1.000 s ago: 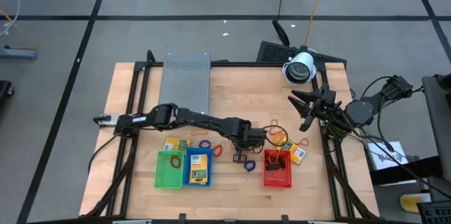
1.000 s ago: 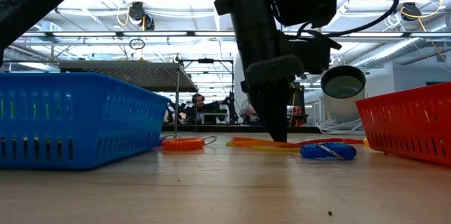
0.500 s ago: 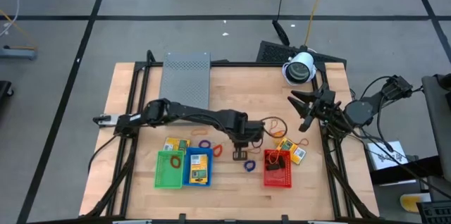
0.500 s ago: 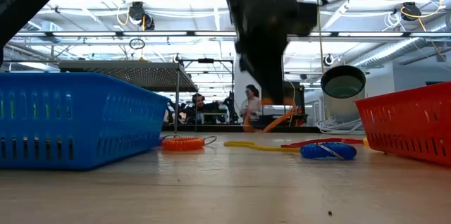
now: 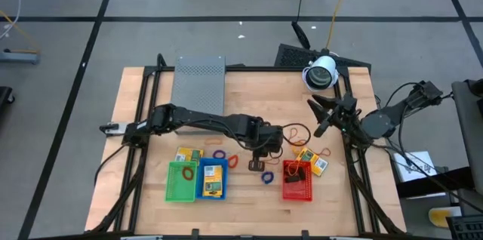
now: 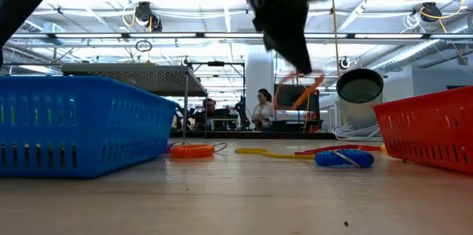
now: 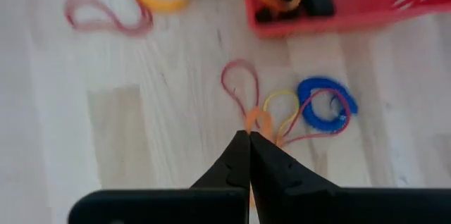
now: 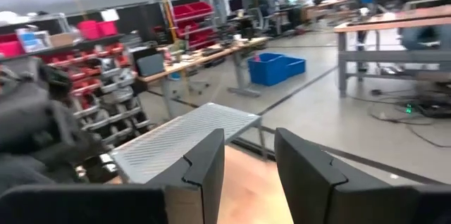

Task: Pick & Place Office Desk Supplies
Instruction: Put the orange rubber band into the red bin

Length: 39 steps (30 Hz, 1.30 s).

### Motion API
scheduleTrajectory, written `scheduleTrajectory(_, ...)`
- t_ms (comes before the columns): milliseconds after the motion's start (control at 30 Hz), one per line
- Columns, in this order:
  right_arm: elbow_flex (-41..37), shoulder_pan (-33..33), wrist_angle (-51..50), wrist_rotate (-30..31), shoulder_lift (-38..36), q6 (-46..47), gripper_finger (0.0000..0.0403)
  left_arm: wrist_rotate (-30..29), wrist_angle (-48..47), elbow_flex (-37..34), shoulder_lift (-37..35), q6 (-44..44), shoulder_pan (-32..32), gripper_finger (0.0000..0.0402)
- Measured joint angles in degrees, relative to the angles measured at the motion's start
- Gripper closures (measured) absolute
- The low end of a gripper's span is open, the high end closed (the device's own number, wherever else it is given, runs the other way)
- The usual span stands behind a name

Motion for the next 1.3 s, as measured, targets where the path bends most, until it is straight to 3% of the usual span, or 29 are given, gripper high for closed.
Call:
scheduleTrajectory(467, 0.0, 0.0, 0.6, 14.5, -1.3, -2.8, 0.0287, 7.1, 18.6, 0.1, -2.9, 5.8, -0.7, 0.0401)
scheduleTrajectory(767, 0.0, 0.0, 1.5, 14.7, -7.0, -10.0, 0.0287, 6.0, 31.1, 0.2, -1.7, 4.3, -2.3, 0.0401)
scheduleTrajectory(967, 0.0, 0.0, 5.0, 14.6, -9.0, -15.0, 0.0287, 7.5, 41.2, 0.1, 4.6, -2.1, -2.7, 0.0401)
scheduleTrajectory(1300, 0.0, 0.0, 7.1, 14.4, -9.1, -17.3, 0.0287, 6.2, 42.8, 0.1, 11.0, -7.3, -3.5, 0.0399)
